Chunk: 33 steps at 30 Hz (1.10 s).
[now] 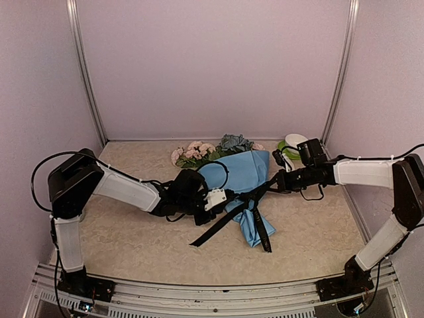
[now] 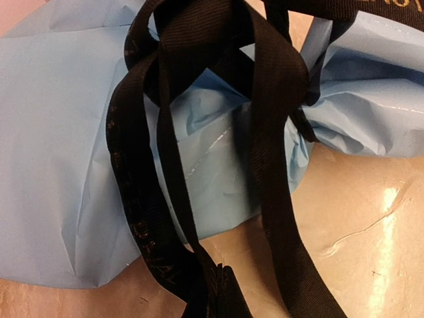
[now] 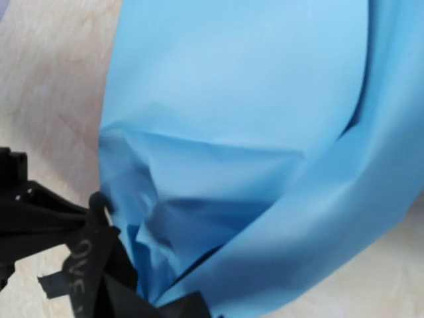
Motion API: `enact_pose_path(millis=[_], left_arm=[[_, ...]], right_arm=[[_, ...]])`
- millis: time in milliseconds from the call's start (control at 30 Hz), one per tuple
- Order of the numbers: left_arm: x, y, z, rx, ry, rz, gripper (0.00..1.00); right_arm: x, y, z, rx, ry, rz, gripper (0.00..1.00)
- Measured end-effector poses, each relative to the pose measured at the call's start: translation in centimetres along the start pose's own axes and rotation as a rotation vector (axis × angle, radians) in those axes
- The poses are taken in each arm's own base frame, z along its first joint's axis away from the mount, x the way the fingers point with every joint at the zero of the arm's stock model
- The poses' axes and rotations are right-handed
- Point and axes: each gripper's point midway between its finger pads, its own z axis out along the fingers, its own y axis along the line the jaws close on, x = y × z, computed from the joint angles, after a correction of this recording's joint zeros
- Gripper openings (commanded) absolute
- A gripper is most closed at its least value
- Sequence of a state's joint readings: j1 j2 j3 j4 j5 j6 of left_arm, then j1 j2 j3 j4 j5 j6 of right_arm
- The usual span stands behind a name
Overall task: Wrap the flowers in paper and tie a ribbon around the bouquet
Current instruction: Tie the half-tied ribbon around the folded bouquet.
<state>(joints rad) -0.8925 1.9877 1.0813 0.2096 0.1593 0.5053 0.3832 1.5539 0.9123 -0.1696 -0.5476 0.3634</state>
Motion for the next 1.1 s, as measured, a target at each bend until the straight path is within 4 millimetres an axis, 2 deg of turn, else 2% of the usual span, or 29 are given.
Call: enact_pose_path(millis=[100,233,300,533,633,700,800,1100], left_arm=[[0.2,0.1,-0.5,-0.013,0.012,-0.010,0.00],[0.8,0.1,-2.0,-0.035,0.029,-0.027,0.00],[1.5,-0.2,-2.4,-0.041,0.043,-0.042,0.00],[4.0,-0.3,-2.6,-0.070,0.129,-0.131,0.00],[5.3,-0.1,-2.3,-0.080,0.191,-0.182,0.00],[5.4,0.3,-2.2,-0.089,0.201,-0.209,0.00],[5.5,0.5,-2.2,-0.096,0.204,-0.229,0.00],[5.2,0.1,-2.1,-0.091,0.198,-0.214,0.00]], right_arm=[[-0.5,-0.9,-0.4,0.019,-0.019,0.020,0.00],[-0.7,-3.6,-1.3,0.076,-0.050,0.073,0.00],[-0.1,-4.6,-1.4,0.096,-0.046,0.092,0.00],[3.8,-6.5,-1.1,0.137,0.018,0.156,0.00],[4.4,-7.1,-1.3,0.151,0.027,0.173,0.00],[4.6,-7.1,-1.3,0.144,0.032,0.173,0.00],[4.8,-6.1,-1.1,0.080,0.043,0.163,0.20],[4.6,-4.5,-1.4,0.005,0.045,0.140,0.69]])
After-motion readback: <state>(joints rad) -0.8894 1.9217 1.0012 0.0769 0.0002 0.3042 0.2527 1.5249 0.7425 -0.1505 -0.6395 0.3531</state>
